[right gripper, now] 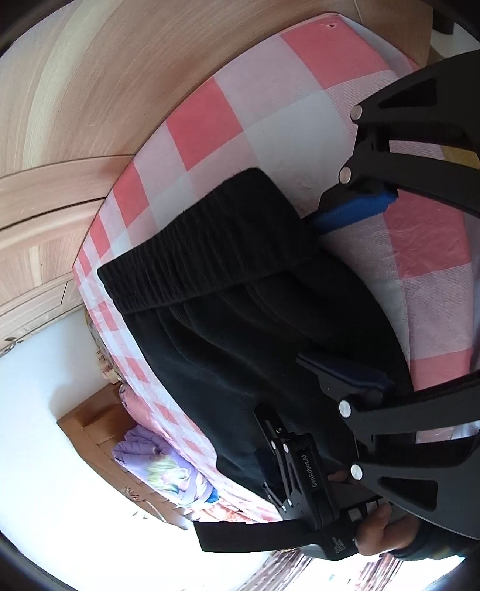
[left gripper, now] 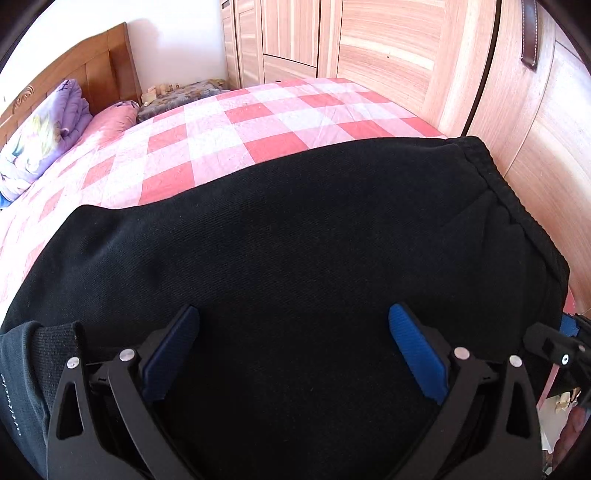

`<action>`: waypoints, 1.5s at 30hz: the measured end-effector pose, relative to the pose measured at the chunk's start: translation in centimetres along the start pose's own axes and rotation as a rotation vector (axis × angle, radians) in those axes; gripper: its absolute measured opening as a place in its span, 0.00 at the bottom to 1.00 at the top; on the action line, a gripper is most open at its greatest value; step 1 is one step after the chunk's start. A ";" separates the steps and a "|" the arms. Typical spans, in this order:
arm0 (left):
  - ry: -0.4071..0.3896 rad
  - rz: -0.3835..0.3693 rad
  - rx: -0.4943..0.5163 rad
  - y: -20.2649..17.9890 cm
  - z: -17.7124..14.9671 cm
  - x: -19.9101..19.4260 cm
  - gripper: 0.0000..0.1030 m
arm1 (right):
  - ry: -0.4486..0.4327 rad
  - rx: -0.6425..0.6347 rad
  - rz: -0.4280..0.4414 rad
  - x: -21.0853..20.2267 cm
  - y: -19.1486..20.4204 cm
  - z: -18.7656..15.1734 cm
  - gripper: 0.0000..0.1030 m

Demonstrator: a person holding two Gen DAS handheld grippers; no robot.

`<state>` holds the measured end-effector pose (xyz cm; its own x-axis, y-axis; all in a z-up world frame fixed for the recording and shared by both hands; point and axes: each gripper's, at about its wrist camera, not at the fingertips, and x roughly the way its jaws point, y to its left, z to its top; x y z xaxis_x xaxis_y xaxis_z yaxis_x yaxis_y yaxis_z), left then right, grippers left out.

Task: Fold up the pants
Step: 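Grasp the folded pants edge with the left gripper and lift it up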

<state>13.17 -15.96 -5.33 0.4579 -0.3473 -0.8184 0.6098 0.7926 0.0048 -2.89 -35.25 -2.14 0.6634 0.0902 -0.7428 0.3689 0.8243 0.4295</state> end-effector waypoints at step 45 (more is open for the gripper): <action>0.592 0.172 0.728 -18.2 10.3 2.7 0.34 | -0.469 -0.542 -0.197 -1.0 10.3 -6.8 0.85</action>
<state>10.03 -36.52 -1.72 0.2982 0.2134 -0.9304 0.9091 0.2336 0.3449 -4.16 -22.99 -0.49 0.8710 -0.2360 -0.4309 0.2172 0.9717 -0.0933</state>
